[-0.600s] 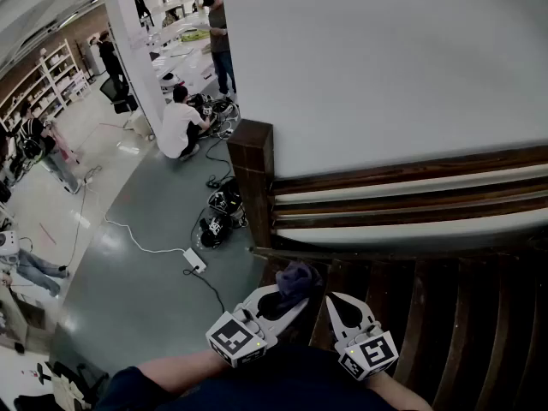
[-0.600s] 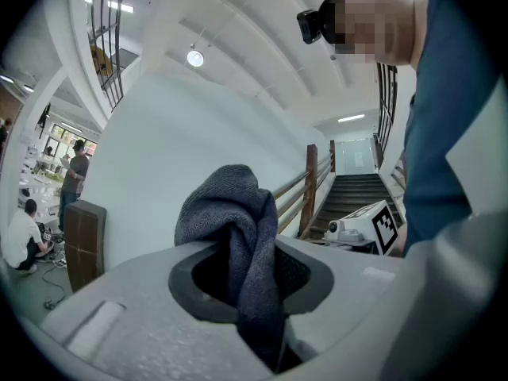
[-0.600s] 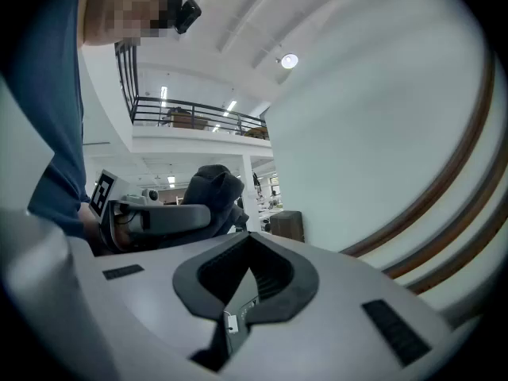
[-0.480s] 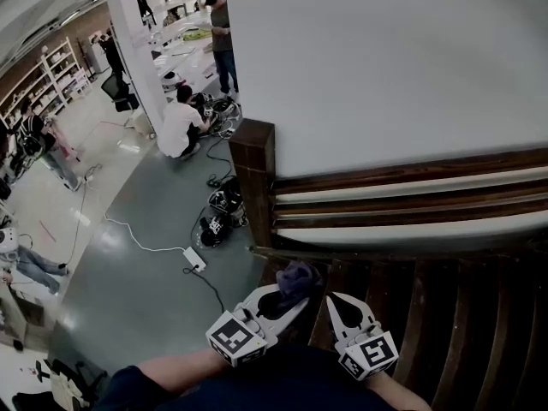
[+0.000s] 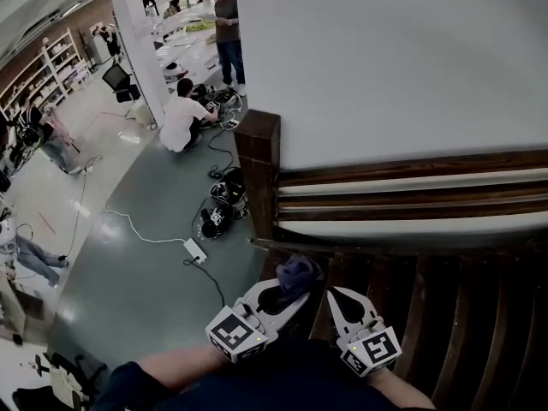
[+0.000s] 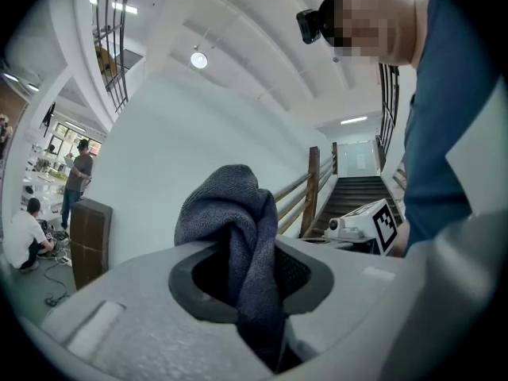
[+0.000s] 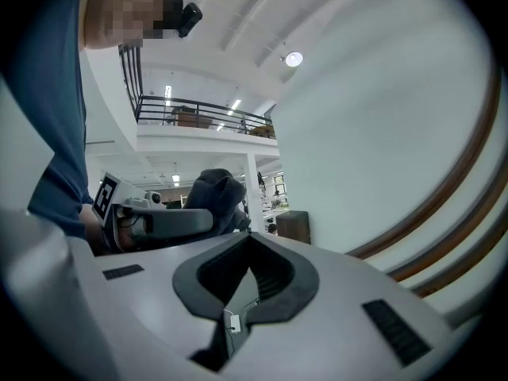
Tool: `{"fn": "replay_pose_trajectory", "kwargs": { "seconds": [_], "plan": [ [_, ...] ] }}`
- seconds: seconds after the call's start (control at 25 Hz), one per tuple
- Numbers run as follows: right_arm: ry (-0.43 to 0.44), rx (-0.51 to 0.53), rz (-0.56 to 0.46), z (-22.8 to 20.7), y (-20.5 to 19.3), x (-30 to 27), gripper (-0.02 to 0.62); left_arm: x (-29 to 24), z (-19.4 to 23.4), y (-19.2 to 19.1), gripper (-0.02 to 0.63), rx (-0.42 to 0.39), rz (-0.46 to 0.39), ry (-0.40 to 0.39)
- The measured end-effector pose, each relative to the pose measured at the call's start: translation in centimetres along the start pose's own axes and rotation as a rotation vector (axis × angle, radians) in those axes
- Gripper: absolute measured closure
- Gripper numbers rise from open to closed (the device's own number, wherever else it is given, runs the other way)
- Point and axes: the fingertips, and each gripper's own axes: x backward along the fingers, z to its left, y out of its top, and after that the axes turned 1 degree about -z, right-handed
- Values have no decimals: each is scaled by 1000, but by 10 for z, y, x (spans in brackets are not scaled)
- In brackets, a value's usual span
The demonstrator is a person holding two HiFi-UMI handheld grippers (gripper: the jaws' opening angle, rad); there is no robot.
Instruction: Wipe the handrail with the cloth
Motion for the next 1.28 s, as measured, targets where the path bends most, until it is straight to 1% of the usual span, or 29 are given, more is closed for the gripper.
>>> {"fn": "replay_pose_trajectory", "kwargs": {
  "seconds": [0.12, 0.24, 0.32, 0.44, 0.56, 0.64, 0.76, 0.8, 0.92, 1.04, 1.16, 1.28],
  "plan": [
    [-19, 22, -15, -4, 1, -2, 588, 2, 7, -3, 523, 9, -2, 6],
    [-44, 13, -14, -14, -3, -8, 586, 2, 20, -4, 523, 27, 0, 23],
    [-53, 5, -13, -22, -5, -14, 586, 0, 29, -5, 523, 16, 2, 28],
    [-59, -6, -20, -41, -6, -21, 588, -13, 43, 2, 523, 14, -17, 48],
    [-46, -16, -27, -65, -3, -33, 586, -33, 64, -4, 523, 2, 19, 74],
    [-25, -11, -28, -88, 0, -49, 586, -56, 86, -10, 523, -4, 32, 89],
    [8, -8, -19, -137, 1, -80, 587, -103, 126, -15, 523, -28, 38, 114],
    [19, -9, -14, -155, 2, -91, 586, -120, 138, -16, 523, -25, 39, 123],
    [48, -3, -1, -207, 7, -122, 586, -171, 167, -17, 523, 23, 42, 149],
    [68, -17, 6, -251, 11, -146, 586, -213, 189, -25, 523, 18, 73, 155],
    [80, -21, 22, -286, 4, -161, 586, -242, 206, -41, 523, 35, 92, 168],
    [72, -31, 47, -309, -6, -172, 586, -259, 224, -63, 523, 48, 120, 181]
  ]
}}
